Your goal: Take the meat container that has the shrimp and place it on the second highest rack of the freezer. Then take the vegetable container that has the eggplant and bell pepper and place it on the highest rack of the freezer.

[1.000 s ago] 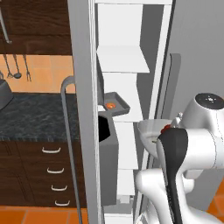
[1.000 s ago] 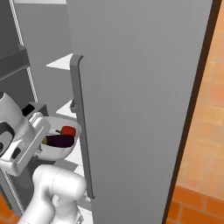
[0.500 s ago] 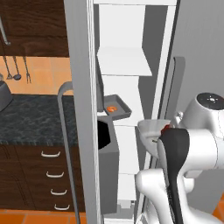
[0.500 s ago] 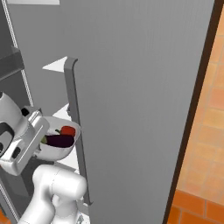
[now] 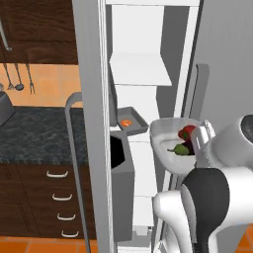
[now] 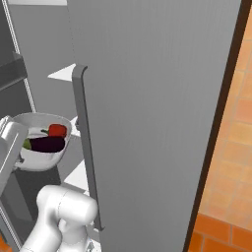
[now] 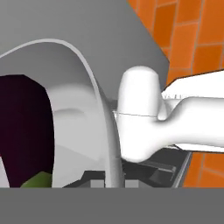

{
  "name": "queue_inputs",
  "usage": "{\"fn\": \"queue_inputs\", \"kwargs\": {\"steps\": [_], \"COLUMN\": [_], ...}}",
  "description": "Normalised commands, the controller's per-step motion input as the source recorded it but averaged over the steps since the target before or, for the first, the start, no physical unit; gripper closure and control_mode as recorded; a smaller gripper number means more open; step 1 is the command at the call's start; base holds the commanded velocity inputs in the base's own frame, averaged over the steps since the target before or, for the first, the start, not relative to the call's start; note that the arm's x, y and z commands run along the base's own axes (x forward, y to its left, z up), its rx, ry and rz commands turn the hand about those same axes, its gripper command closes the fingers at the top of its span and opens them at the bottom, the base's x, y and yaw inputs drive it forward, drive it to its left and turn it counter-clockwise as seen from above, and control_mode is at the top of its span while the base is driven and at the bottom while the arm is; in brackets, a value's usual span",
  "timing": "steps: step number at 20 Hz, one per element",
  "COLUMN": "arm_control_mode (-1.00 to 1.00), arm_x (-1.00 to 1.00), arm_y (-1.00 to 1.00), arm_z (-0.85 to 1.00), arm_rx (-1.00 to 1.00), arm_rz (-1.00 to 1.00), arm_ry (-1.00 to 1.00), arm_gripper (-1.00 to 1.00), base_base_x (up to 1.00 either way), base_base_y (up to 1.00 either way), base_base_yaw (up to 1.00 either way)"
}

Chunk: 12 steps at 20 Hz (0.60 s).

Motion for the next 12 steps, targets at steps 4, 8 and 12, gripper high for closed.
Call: {"fn": "queue_inputs", "kwargs": {"steps": [4, 8, 12], "arm_control_mode": [-1.0, -1.0, -1.0], "arm_x": [0.21, 0.64, 0.95], "arm_y": [0.13, 0.12, 0.03], "arm_z": [0.76, 0.63, 0.56], "arm_rx": [0.01, 0.02, 0.05], "arm_rz": [0.17, 0.12, 0.03], "arm_ry": [-0.22, -0.21, -0.04], "arm_gripper": [1.0, 1.0, 1.0], "base_base_x": [0.0, 0.0, 0.0], "base_base_y": [0.0, 0.0, 0.0], "base_base_yaw": [0.0, 0.0, 0.0]}}
